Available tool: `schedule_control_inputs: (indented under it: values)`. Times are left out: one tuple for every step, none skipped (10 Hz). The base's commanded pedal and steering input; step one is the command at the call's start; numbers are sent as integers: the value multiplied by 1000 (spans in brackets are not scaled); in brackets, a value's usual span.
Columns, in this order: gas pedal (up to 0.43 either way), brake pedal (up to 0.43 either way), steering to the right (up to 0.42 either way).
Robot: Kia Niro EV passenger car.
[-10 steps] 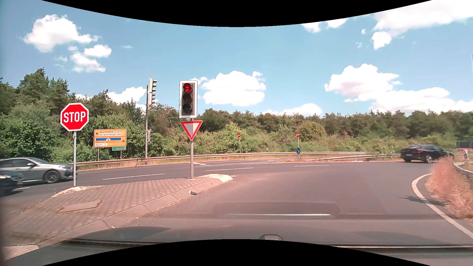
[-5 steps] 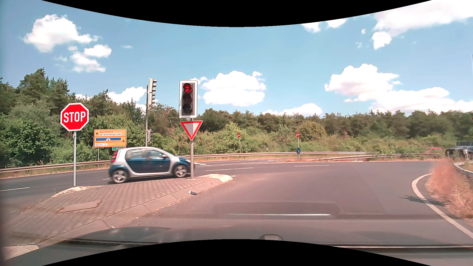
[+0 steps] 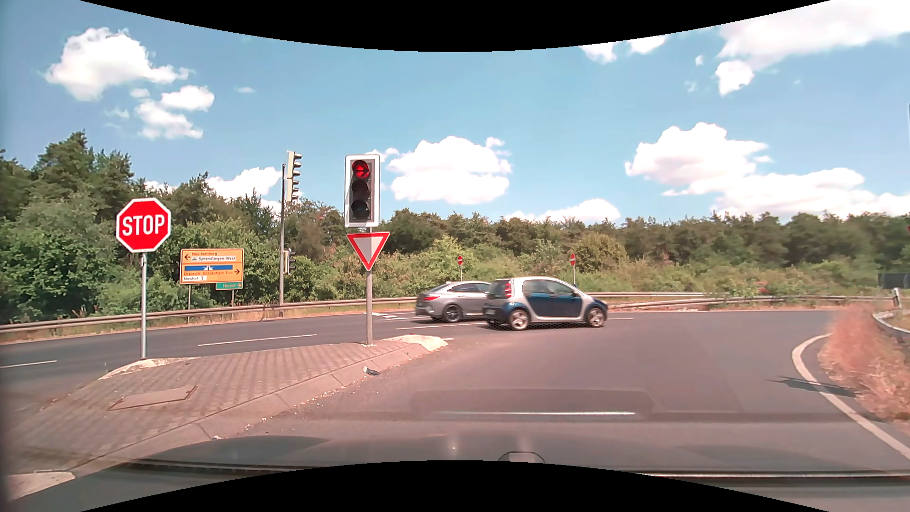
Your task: Follow the waypoints while adhering to traffic rules and regulations
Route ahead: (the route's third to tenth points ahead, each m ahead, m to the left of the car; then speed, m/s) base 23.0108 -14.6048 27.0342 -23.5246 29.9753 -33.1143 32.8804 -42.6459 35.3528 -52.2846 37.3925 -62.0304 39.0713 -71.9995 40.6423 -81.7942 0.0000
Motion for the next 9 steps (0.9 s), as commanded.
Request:
schedule_control_inputs:
  values:
    - [0, 256, 140]
    - [0, 256, 140]
    - [0, 256, 140]
    - [0, 256, 140]
    - [0, 256, 140]
    - [0, 256, 140]
    - [0, 256, 140]
    - [0, 256, 140]
    - [0, 256, 140]
